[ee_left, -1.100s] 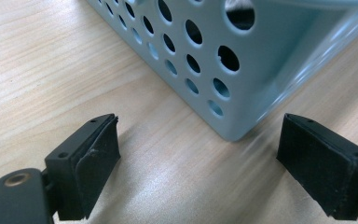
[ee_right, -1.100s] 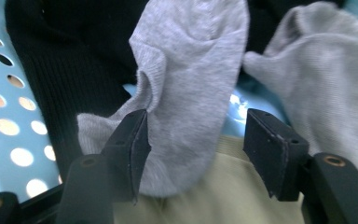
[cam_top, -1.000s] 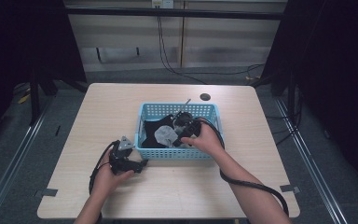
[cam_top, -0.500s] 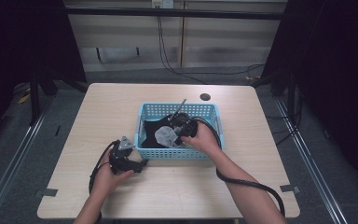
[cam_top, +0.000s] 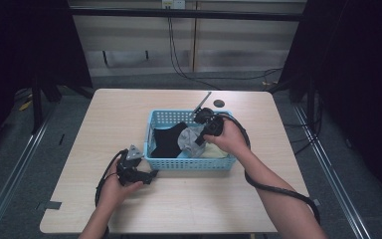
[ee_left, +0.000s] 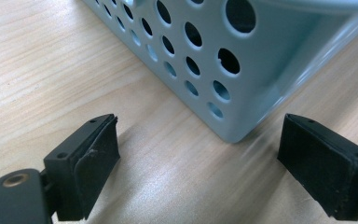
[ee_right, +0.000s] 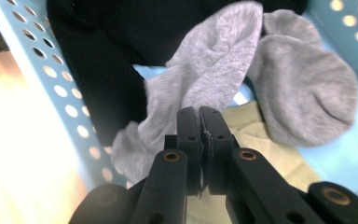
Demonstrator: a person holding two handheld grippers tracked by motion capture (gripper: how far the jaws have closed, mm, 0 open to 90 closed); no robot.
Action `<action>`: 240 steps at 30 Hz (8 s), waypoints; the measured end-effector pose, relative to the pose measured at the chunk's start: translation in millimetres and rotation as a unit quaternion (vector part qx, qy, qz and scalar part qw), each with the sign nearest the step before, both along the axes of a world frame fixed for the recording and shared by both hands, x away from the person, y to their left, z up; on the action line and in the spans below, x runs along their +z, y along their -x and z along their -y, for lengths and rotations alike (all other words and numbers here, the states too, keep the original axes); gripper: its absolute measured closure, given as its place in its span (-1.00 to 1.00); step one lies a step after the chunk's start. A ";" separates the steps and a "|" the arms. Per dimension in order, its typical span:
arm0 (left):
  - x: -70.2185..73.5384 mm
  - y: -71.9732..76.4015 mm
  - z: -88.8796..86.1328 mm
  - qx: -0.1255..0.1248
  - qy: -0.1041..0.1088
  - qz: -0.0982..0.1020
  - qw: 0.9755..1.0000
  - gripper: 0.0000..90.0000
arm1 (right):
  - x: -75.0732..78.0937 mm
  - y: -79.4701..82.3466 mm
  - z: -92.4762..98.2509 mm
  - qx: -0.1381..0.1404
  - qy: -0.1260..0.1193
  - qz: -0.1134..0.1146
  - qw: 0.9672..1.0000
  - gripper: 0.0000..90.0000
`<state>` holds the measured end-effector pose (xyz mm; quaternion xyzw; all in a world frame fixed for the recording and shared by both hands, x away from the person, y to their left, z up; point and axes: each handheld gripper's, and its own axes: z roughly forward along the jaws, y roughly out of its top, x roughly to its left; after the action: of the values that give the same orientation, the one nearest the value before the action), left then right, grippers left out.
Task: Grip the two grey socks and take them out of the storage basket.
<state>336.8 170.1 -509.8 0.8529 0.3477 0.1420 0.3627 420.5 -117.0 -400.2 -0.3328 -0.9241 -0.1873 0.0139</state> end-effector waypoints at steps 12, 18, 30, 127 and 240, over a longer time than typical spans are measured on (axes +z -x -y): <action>-0.3 0.1 0.5 0.003 0.005 -0.001 1.000 -0.74 | 33.3 1.7 21.7 -0.005 0.009 0.012 1.000 0.95; -0.3 0.1 0.5 0.003 0.005 -0.001 1.000 -0.74 | 41.3 1.8 30.0 -0.012 0.008 0.014 1.000 0.95; -0.3 0.1 0.6 0.003 0.004 -0.001 1.000 -0.74 | 56.1 1.5 46.8 -0.022 0.019 0.022 0.999 0.95; 0.0 -0.5 0.3 0.000 -0.001 0.000 1.000 -0.75 | -1.9 9.7 166.9 -0.148 0.055 0.019 0.987 0.71; -1.0 -0.8 1.5 -0.002 0.009 -0.002 1.000 -0.76 | -23.0 -32.2 14.6 -0.036 0.043 0.013 0.998 0.90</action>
<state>337.6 168.6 -510.8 0.8505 0.3480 0.1368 0.3699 452.7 -131.6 -423.2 -0.3634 -0.9190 -0.1520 -0.0188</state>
